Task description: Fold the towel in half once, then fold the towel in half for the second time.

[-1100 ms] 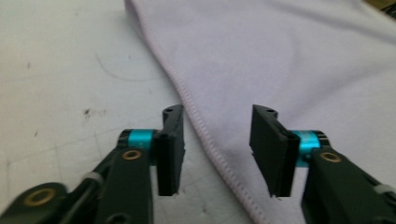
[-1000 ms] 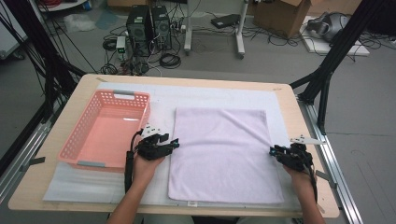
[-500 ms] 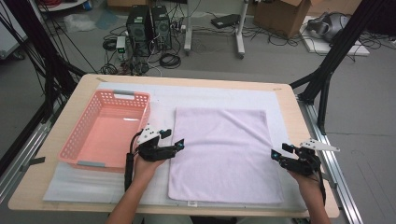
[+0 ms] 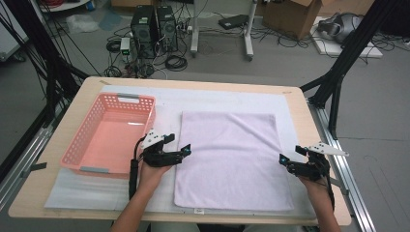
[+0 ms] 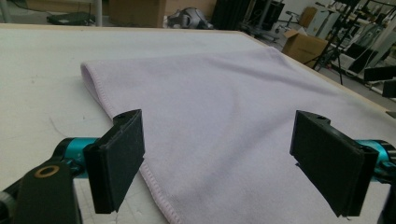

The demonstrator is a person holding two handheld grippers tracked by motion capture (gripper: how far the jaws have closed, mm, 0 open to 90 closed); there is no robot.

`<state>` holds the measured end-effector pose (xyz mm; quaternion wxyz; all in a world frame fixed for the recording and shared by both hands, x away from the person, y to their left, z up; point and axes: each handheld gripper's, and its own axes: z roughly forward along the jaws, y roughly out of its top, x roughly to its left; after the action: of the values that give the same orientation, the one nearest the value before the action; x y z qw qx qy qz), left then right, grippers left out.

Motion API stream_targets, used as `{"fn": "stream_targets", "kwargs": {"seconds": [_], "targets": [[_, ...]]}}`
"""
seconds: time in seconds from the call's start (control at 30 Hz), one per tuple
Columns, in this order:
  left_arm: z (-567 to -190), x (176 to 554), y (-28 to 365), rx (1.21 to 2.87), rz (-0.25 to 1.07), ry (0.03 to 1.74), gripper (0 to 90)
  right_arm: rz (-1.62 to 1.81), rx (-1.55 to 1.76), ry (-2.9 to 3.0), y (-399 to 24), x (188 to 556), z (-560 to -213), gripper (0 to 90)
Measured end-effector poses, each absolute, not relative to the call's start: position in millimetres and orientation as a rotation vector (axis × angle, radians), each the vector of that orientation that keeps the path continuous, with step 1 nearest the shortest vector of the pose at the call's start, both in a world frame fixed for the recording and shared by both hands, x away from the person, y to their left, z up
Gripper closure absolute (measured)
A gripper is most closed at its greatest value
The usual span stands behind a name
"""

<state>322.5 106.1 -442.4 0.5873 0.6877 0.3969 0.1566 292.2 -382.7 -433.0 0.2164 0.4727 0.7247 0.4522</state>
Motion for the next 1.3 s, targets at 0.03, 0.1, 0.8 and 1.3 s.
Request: {"fn": "stream_targets", "kwargs": {"seconds": [0.03,0.1,0.8,1.3], "targets": [[-443.0,322.9,105.8,1.603,0.364,0.926,18.4,1.254,1.310,2.010,-382.4,292.3,-433.1,16.9],[-443.8,323.8,105.6,1.601,0.362,0.934,18.5,1.249,1.308,2.010,-382.6,293.0,-433.2,16.9],[-437.5,347.5,97.6,1.650,0.334,0.976,23.6,1.200,1.387,2.087,-387.2,317.3,-443.9,17.1],[-441.2,409.0,91.1,1.724,0.333,1.128,31.9,1.127,1.493,2.106,-396.4,375.8,-442.7,32.5]]}}
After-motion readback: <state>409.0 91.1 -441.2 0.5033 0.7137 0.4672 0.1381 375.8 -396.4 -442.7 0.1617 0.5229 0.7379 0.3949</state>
